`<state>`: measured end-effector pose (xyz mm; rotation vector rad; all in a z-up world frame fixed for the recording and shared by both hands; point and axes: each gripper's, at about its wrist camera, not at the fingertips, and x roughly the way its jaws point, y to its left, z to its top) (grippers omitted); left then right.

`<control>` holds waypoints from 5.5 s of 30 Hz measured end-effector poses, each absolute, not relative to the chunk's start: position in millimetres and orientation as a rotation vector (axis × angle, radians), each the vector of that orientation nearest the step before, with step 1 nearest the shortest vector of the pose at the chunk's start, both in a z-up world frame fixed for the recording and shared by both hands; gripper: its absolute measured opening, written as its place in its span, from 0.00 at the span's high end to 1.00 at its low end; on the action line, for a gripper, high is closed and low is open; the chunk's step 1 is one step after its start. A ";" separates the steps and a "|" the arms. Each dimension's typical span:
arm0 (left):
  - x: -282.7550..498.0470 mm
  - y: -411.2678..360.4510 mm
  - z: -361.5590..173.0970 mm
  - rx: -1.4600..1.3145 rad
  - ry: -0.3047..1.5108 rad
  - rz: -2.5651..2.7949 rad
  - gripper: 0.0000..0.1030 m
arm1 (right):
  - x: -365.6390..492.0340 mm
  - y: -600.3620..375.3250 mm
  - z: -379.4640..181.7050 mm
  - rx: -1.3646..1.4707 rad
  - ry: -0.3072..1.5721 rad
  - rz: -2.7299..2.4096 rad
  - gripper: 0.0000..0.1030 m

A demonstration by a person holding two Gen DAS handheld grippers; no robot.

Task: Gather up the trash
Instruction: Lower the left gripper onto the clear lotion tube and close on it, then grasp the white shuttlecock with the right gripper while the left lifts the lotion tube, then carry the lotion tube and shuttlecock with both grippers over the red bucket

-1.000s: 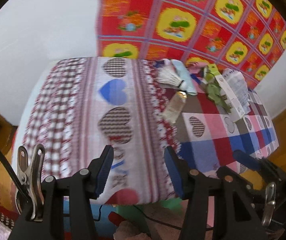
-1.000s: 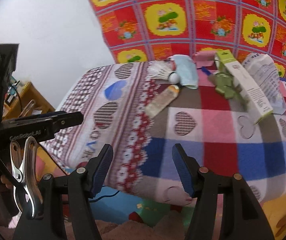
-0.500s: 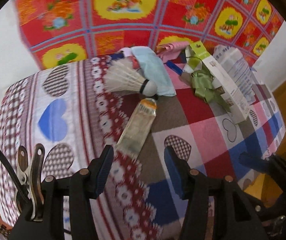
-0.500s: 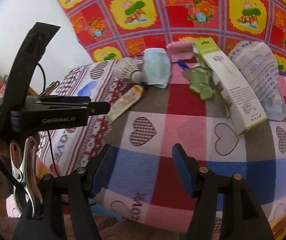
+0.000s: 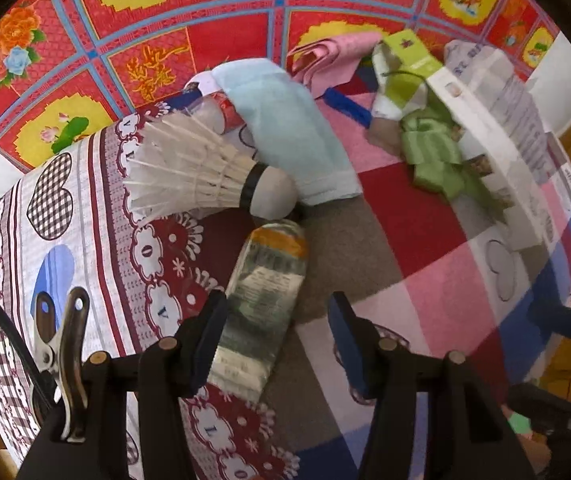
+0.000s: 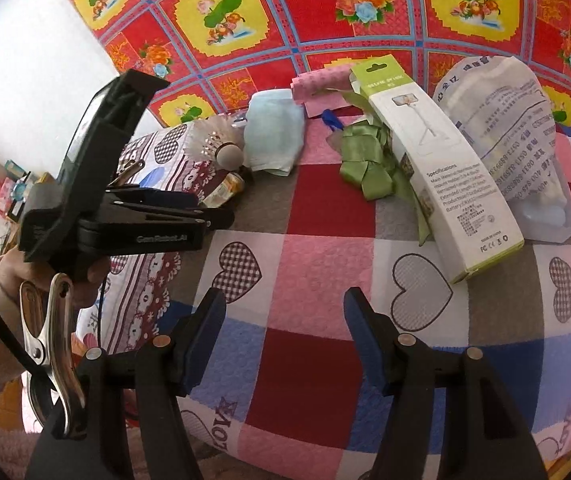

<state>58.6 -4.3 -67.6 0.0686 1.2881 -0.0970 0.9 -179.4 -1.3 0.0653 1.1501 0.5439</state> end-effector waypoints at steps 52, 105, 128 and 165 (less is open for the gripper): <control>-88.4 113.4 -13.6 -0.389 1.121 0.333 0.60 | 102.1 -27.3 -43.6 -0.267 1.065 0.731 0.39; -280.0 286.8 46.2 -0.499 0.933 0.513 0.60 | -122.3 132.7 38.6 -0.169 1.045 0.971 0.73; -283.8 392.9 47.2 -0.521 0.890 0.676 0.60 | -117.1 267.4 34.0 -0.263 1.032 1.218 0.73; -222.1 567.4 -66.5 -0.621 1.011 0.558 0.60 | -71.4 458.1 -53.8 -0.399 1.218 1.049 0.73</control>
